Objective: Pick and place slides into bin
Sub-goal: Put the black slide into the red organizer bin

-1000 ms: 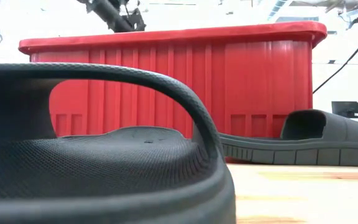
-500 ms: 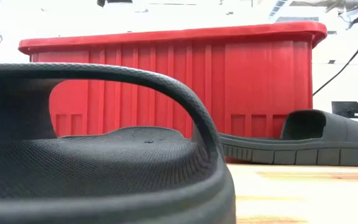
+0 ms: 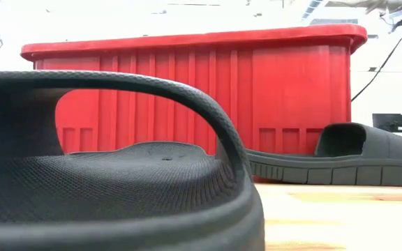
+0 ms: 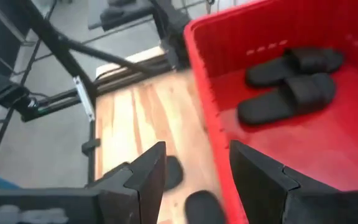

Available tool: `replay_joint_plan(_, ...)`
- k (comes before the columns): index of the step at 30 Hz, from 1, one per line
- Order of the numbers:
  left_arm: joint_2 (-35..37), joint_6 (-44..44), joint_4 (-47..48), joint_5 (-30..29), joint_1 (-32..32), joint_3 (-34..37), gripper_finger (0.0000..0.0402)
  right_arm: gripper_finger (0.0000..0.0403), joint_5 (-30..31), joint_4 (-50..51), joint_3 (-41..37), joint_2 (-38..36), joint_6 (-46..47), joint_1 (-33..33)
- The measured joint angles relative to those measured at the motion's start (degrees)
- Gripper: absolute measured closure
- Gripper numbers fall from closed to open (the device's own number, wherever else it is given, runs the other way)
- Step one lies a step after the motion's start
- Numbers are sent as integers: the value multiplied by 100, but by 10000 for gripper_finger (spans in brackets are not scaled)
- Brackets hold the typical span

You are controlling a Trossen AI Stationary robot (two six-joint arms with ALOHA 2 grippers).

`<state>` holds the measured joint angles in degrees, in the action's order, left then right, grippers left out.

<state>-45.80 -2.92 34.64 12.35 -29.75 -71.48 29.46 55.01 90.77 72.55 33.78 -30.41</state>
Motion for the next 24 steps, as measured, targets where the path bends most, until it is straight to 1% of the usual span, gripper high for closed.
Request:
replay_joint_plan(3,386,317,-292,-90,144,573,211,234,5,-109,-3,303,216,-222)
replay_joint_plan(7,842,811,-791,-107,290,1314,211,234,2,-116,-5,811,228,-314)
replay_joint_plan(9,1049,993,-976,-79,377,1578,211,234,-26,-265,-5,1070,232,-299)
replay_joint_plan(10,1131,1068,-1029,-67,427,1675,211,234,-138,-409,-5,1217,234,-279)
replay_joint_plan(15,1418,1271,-1052,-25,725,1865,211,234,-1121,-1360,-5,1857,243,-116)
replay_joint_plan(19,1560,1369,-1191,86,961,1917,211,235,-1878,-1742,-5,2238,500,-48)
replay_joint_plan(22,1567,1397,-1196,91,1133,1917,211,240,-2176,-1807,-1,2457,827,-57)
replay_joint_plan(24,1560,1415,-1194,88,1253,1917,211,246,-2224,-1817,-2,2595,929,-92)
